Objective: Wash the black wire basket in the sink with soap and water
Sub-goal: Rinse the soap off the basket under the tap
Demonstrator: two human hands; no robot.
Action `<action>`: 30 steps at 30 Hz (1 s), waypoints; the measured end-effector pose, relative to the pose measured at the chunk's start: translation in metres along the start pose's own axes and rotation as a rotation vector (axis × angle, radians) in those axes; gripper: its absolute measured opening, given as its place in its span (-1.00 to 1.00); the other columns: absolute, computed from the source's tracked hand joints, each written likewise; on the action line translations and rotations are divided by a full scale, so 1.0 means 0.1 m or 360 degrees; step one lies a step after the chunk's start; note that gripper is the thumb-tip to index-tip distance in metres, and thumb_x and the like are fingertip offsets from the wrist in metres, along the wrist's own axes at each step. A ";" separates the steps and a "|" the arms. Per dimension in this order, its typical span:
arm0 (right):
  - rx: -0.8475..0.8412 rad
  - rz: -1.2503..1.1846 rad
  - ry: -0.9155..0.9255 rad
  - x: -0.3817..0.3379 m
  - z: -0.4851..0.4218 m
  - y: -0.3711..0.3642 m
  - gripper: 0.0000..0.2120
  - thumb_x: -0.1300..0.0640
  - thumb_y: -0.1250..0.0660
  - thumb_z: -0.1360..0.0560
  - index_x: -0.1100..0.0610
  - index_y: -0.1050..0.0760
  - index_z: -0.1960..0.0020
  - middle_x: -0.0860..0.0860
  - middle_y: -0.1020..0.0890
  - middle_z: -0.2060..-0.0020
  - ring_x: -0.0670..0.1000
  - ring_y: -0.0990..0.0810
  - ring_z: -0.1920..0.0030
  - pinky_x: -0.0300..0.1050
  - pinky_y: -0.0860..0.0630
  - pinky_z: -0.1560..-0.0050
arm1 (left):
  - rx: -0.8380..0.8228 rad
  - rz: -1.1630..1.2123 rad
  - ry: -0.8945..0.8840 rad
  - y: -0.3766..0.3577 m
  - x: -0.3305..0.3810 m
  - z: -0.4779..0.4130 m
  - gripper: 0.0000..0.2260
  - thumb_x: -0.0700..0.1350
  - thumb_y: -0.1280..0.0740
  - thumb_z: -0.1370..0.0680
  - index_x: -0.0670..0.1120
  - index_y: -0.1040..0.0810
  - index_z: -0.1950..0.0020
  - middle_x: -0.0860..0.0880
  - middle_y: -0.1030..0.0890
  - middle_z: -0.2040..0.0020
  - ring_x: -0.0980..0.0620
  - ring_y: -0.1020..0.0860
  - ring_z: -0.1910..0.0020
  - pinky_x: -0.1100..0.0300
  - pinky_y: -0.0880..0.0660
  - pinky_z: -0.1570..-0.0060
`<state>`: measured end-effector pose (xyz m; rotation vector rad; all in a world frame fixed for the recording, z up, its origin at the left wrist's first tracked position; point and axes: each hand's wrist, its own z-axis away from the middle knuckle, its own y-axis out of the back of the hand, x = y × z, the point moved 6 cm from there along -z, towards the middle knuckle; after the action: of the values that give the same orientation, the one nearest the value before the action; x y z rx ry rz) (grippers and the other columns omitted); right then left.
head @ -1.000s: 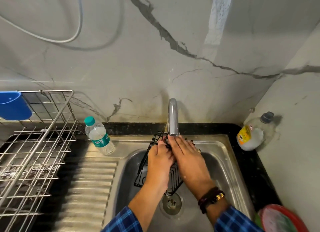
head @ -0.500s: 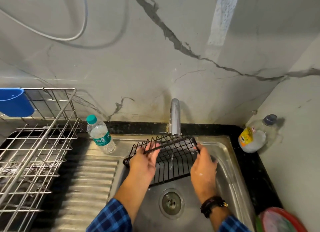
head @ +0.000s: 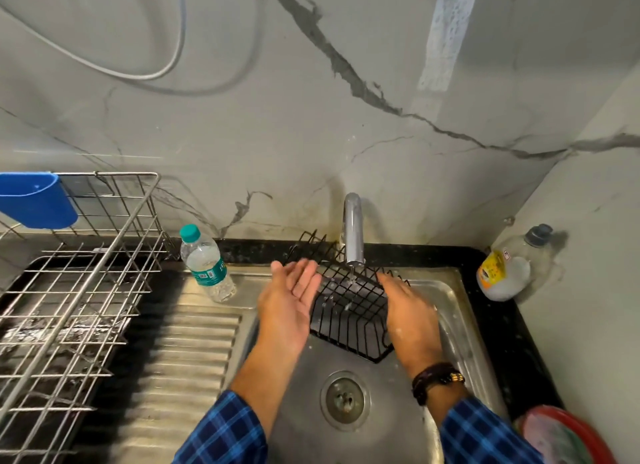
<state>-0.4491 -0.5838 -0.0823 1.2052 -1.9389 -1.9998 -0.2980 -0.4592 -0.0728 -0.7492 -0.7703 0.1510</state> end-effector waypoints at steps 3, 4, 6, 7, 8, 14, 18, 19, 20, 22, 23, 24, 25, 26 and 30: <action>-0.0132 -0.0353 -0.0194 0.04 0.05 -0.03 -0.60 0.27 -0.11 -0.67 0.03 -0.41 -0.45 0.00 -0.56 -0.30 -0.02 -0.53 -0.30 -0.09 -0.47 -0.35 | -0.0159 -0.0104 -0.0082 -0.15 0.12 0.04 -0.65 0.00 -0.16 -0.68 -0.21 -0.51 -0.30 -0.21 -0.66 -0.19 -0.11 -0.67 -0.15 0.09 -0.65 -0.05; -0.0179 -0.0329 -0.0175 0.03 0.07 -0.08 -0.64 0.24 -0.09 -0.68 0.01 -0.46 -0.40 -0.04 -0.58 -0.25 -0.06 -0.56 -0.24 -0.15 -0.50 -0.29 | -0.0227 -0.0170 -0.0101 -0.27 0.11 0.08 -0.67 -0.01 -0.14 -0.69 -0.19 -0.52 -0.29 -0.19 -0.68 -0.17 -0.10 -0.67 -0.15 0.08 -0.64 -0.07; -0.0207 -0.0240 -0.0167 0.05 0.13 -0.19 -0.71 0.19 -0.08 -0.66 0.00 -0.52 -0.25 -0.03 -0.64 -0.15 -0.10 -0.59 -0.14 -0.13 -0.57 -0.20 | -0.0271 -0.0330 -0.0137 -0.47 0.08 0.13 -0.68 0.02 -0.15 -0.69 -0.15 -0.56 -0.24 -0.13 -0.71 -0.09 -0.05 -0.69 -0.09 0.08 -0.63 -0.04; -0.0187 -0.0265 -0.0191 0.08 0.17 -0.24 -0.71 0.18 -0.08 -0.66 0.02 -0.53 -0.23 -0.04 -0.65 -0.14 -0.10 -0.59 -0.15 -0.08 -0.57 -0.21 | -0.0244 -0.0368 -0.0136 -0.51 0.07 0.13 -0.70 0.03 -0.17 -0.68 -0.12 -0.57 -0.22 -0.09 -0.72 -0.04 -0.02 -0.71 -0.02 0.08 -0.63 0.02; -0.0195 -0.0293 -0.0216 0.10 0.22 -0.27 -0.70 0.18 -0.08 -0.66 0.04 -0.53 -0.24 -0.06 -0.65 -0.14 -0.12 -0.58 -0.17 -0.06 -0.54 -0.25 | -0.0197 -0.0425 -0.0174 -0.51 0.07 0.12 -0.72 0.03 -0.17 -0.68 -0.10 -0.58 -0.19 -0.06 -0.72 0.02 0.01 -0.71 0.07 0.10 -0.62 0.09; -0.0186 -0.0832 -0.0457 0.31 0.50 -0.36 -0.78 0.11 -0.15 -0.69 -0.07 -0.55 -0.02 -0.16 -0.65 0.04 -0.25 -0.58 0.01 -0.28 -0.51 0.02 | -0.0056 -0.2960 -0.1565 -0.10 0.27 0.04 -0.67 0.05 -0.21 -0.64 0.10 -0.46 -0.41 0.10 -0.57 -0.22 0.04 -0.45 -0.20 0.09 -0.46 -0.20; -0.0215 -0.0925 -0.0632 0.59 0.62 -0.46 -0.81 0.08 -0.21 -0.66 -0.10 -0.57 0.01 -0.12 -0.68 0.06 -0.05 -0.64 0.00 -0.07 -0.56 -0.06 | -0.0268 -0.3341 -0.1498 -0.15 0.25 -0.07 -0.66 0.11 -0.13 -0.62 0.08 -0.57 -0.29 0.05 -0.67 -0.14 -0.03 -0.50 -0.20 0.03 -0.46 -0.17; -0.0222 -0.0971 -0.0643 0.62 0.64 -0.46 -0.85 0.08 -0.23 -0.66 -0.10 -0.55 -0.01 -0.10 -0.68 0.06 -0.04 -0.65 0.00 -0.06 -0.56 -0.07 | -0.0386 -0.3328 -0.1464 -0.20 0.22 -0.08 -0.63 0.14 -0.10 -0.62 0.05 -0.57 -0.28 0.04 -0.67 -0.14 -0.01 -0.52 -0.19 0.06 -0.48 -0.16; -0.0214 -0.0972 -0.0650 0.64 0.66 -0.45 -0.90 0.07 -0.24 -0.65 -0.10 -0.51 -0.05 -0.08 -0.67 0.04 -0.03 -0.65 -0.01 -0.07 -0.55 -0.06 | -0.0482 -0.3301 -0.1413 -0.25 0.20 -0.09 -0.60 0.15 -0.06 -0.63 0.02 -0.57 -0.26 0.02 -0.66 -0.12 0.01 -0.54 -0.15 0.09 -0.52 -0.12; -0.0189 -0.0930 -0.0650 0.63 0.65 -0.44 -0.92 0.04 -0.24 -0.64 -0.10 -0.44 -0.12 -0.07 -0.60 -0.04 -0.01 -0.62 -0.04 -0.17 -0.52 0.03 | -0.0523 -0.3259 -0.1487 -0.33 0.15 -0.04 -0.56 0.18 0.00 -0.64 -0.01 -0.59 -0.14 0.01 -0.67 0.02 0.01 -0.60 0.00 0.11 -0.57 0.07; -0.0171 -0.0830 -0.0621 0.61 0.62 -0.43 -0.87 0.02 -0.21 -0.64 -0.06 -0.43 -0.18 -0.06 -0.54 -0.08 0.00 -0.59 -0.07 -0.20 -0.49 0.04 | -0.0504 -0.3265 -0.1574 -0.38 0.13 0.03 -0.55 0.19 0.01 -0.63 -0.02 -0.60 -0.06 0.02 -0.67 0.10 0.01 -0.62 0.10 0.12 -0.56 0.18; -0.0122 -0.0716 -0.0589 0.55 0.57 -0.39 -0.78 -0.02 -0.18 -0.64 -0.01 -0.43 -0.26 -0.04 -0.50 -0.12 0.01 -0.56 -0.11 -0.19 -0.49 0.00 | -0.0481 -0.3288 -0.1635 -0.42 0.10 0.10 -0.55 0.19 0.00 -0.63 -0.02 -0.60 -0.01 0.02 -0.66 0.16 0.01 -0.62 0.17 0.13 -0.55 0.26; -0.0043 -0.0665 -0.0549 0.49 0.51 -0.35 -0.68 -0.05 -0.16 -0.63 0.05 -0.41 -0.32 -0.02 -0.50 -0.16 0.03 -0.54 -0.17 -0.13 -0.51 -0.09 | -0.0449 -0.3315 -0.1659 -0.46 0.08 0.16 -0.55 0.19 0.00 -0.62 -0.03 -0.60 0.00 0.03 -0.66 0.16 0.02 -0.63 0.20 0.14 -0.54 0.28; 0.0018 -0.0634 -0.0512 0.38 0.45 -0.29 -0.60 -0.09 -0.14 -0.62 0.07 -0.38 -0.38 0.01 -0.51 -0.21 0.05 -0.52 -0.25 -0.04 -0.54 -0.18 | -0.0437 -0.3341 -0.1649 -0.47 0.06 0.20 -0.56 0.19 0.00 -0.62 -0.02 -0.59 -0.04 0.03 -0.66 0.13 0.02 -0.63 0.18 0.14 -0.55 0.24; 0.0060 -0.0490 -0.0263 -0.12 0.14 -0.09 -0.36 0.04 -0.19 -0.61 -0.01 0.01 -0.61 0.10 -0.25 -0.55 0.12 -0.19 -0.56 0.22 -0.28 -0.49 | -0.0441 -0.3317 -0.1473 -0.48 -0.03 0.19 -0.62 0.16 -0.04 -0.67 -0.03 -0.51 -0.21 0.02 -0.63 -0.04 0.03 -0.61 0.01 0.18 -0.55 0.05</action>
<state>-0.4456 -0.5642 -0.0869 1.4695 -1.9734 -2.2859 -0.3198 -0.4852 -0.0331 0.2454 -2.1056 -1.6138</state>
